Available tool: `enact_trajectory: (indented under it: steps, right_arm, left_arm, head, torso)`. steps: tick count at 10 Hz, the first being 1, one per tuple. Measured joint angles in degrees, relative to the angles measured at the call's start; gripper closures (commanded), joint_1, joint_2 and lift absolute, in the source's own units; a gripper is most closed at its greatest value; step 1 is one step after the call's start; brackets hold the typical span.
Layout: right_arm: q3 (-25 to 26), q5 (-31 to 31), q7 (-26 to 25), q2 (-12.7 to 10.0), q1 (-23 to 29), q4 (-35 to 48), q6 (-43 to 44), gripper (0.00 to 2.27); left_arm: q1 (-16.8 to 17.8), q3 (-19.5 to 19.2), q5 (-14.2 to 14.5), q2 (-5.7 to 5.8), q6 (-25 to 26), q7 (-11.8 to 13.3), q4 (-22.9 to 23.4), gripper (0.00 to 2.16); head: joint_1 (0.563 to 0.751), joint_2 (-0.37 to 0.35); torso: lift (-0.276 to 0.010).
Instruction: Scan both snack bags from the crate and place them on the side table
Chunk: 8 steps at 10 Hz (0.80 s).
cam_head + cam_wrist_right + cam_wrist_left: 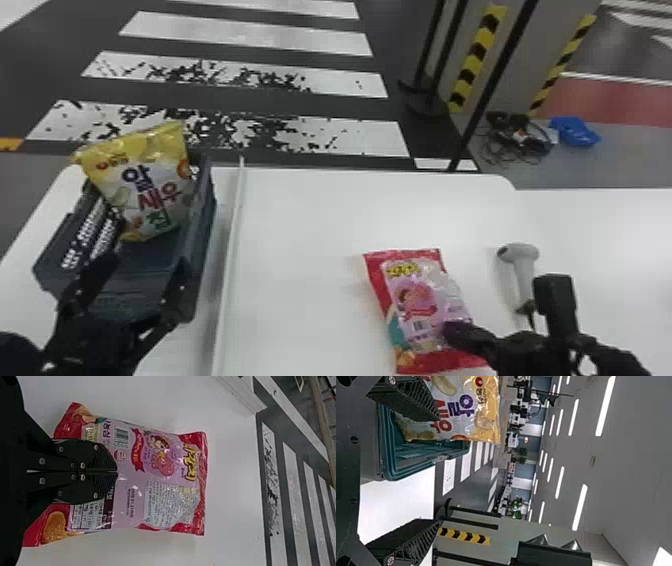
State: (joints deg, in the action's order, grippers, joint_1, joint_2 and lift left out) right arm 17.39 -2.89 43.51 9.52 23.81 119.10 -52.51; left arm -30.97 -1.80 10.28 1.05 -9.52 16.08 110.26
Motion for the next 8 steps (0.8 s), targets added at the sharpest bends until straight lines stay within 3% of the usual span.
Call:
enact_trajectory:
  steps: [8]
  right_arm:
    - [-1.0, -0.4, -0.2, -0.9, -0.3, -0.8, -0.3, 2.25]
  left_arm:
    - [-0.2, 0.2, 0.0, 0.0, 0.2, 0.1, 0.0, 0.08]
  head:
    - [0.695, -0.14]
  torso:
    - [-0.095]
